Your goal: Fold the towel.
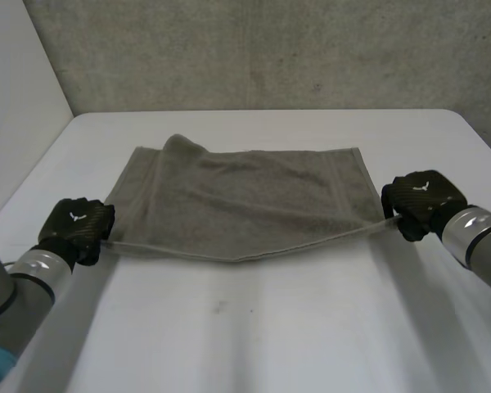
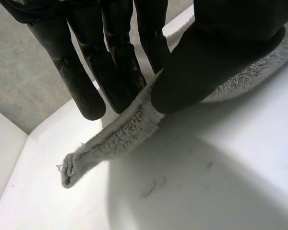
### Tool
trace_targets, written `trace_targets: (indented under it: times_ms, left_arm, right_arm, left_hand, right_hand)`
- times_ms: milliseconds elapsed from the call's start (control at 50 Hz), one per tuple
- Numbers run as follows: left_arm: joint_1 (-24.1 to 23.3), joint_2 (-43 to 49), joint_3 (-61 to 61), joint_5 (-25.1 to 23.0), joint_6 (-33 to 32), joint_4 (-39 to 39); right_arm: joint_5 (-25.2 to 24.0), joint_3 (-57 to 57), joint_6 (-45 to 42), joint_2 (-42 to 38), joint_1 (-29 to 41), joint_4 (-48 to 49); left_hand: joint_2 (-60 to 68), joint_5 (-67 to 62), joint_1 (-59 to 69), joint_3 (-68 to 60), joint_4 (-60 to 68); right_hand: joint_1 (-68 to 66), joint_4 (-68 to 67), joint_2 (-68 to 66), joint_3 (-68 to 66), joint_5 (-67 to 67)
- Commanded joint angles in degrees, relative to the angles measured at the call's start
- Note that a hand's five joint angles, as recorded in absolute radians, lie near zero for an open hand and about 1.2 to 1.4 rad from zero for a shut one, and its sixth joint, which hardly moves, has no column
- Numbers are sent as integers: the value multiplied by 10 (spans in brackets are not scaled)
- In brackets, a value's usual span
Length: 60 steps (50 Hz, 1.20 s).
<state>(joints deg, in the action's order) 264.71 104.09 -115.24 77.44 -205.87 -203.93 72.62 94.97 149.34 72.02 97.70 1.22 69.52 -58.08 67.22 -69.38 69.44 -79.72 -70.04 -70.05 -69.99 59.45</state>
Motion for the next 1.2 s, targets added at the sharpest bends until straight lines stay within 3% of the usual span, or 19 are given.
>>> trace_targets:
  times_ms: [20, 60, 100, 200, 280, 380, 500, 540, 600, 700, 800, 840, 960, 1100, 1120, 1140, 1160, 1180, 1200]
  left_arm:
    - [4, -149, -28, -1, -60, 149]
    - [4, -150, -28, -1, -60, 150]
    - [14, -223, -34, -1, -133, 243]
    - [18, -292, -34, -3, -196, 316]
    - [16, -304, -34, -4, -207, 327]
    - [13, -285, -31, -4, -206, 303]
    - [5, -154, 0, -16, -205, 204]
    - [-3, -74, 43, -21, -204, 156]
    - [-10, -29, 74, -21, -204, 137]
    - [-32, 131, 224, -17, -202, 96]
    - [-43, 224, 344, -12, -192, 91]
    - [-47, 247, 380, -12, -179, 91]
    - [-58, 308, 478, 5, -128, 91]
    - [-68, 342, 519, 10, -119, 91]
    - [-70, 346, 520, 12, -119, 91]
    - [-70, 346, 520, 12, -119, 91]
    - [-70, 347, 518, 16, -117, 93]
    - [-70, 347, 514, 19, -117, 95]
    - [-70, 347, 514, 19, -117, 95]
  right_arm:
    - [-4, -15, -17, 86, -26, -104]
    - [-5, -15, -33, 107, -31, -130]
    - [-6, -12, -56, 126, -36, -155]
    - [-1, -2, -139, 163, -41, -226]
    - [-5, 2, -192, 189, -42, -277]
    - [-6, -3, -192, 188, -41, -260]
    - [-3, -20, -180, 99, -33, -154]
    - [-2, -37, -169, 68, -33, -124]
    - [-3, -79, -131, 3, -30, -71]
    - [2, -162, -88, -108, -3, 3]
    - [48, -236, -83, -194, 14, 69]
    - [78, -273, -85, -233, 21, 103]
    - [91, -312, -86, -277, 33, 126]
    - [98, -339, -86, -310, 34, 128]
    - [98, -339, -86, -310, 34, 128]
    - [101, -341, -88, -311, 35, 128]
    - [102, -341, -87, -311, 35, 128]
    - [102, -341, -87, -312, 35, 128]
    - [101, -339, -86, -310, 35, 128]
  left_hand:
    - [105, -119, 128, -106, 106]
    - [105, -119, 128, -106, 106]
    - [105, -119, 128, -106, 106]
    - [105, -119, 128, -106, 106]
    - [105, -119, 128, -106, 106]
    - [105, -119, 128, -106, 106]
    - [105, -119, 128, -106, 106]
    - [105, -119, 128, -106, 106]
    - [105, -119, 128, -106, 106]
    - [105, -119, 128, -106, 106]
    - [105, -119, 128, -106, 106]
    - [105, -119, 128, -106, 106]
    - [105, -119, 128, -106, 106]
    - [105, -119, 128, -106, 106]
    - [-60, 45, -37, 58, -59]
    - [-61, 47, -39, 60, -61]
    - [-595, 581, -572, 594, -594]
    - [-462, 448, -439, 461, -461]
    - [-460, 446, -437, 459, -459]
  right_hand:
    - [-3, -100, -99, -100, 106]
    - [-3, -100, -99, -100, 106]
    - [-3, -100, -99, -100, 106]
    - [-3, -100, -99, -100, 106]
    - [-3, -100, -99, -100, 106]
    - [-3, -100, -99, -100, 106]
    - [-3, -100, -99, -100, 106]
    - [-3, -100, -99, -100, 106]
    - [-3, -100, -99, -100, 106]
    - [-3, -100, -99, -100, 106]
    - [-3, -100, -99, -100, 106]
    - [-3, -100, -99, -100, 106]
    - [-3, -100, -99, -100, 106]
    - [-3, -100, -99, -100, 106]
    - [-3, -100, -99, -100, 106]
    - [371, 275, 275, 274, -269]
    - [697, 600, 601, 600, -594]
    - [697, 600, 601, 600, -594]
    - [697, 600, 601, 600, -594]
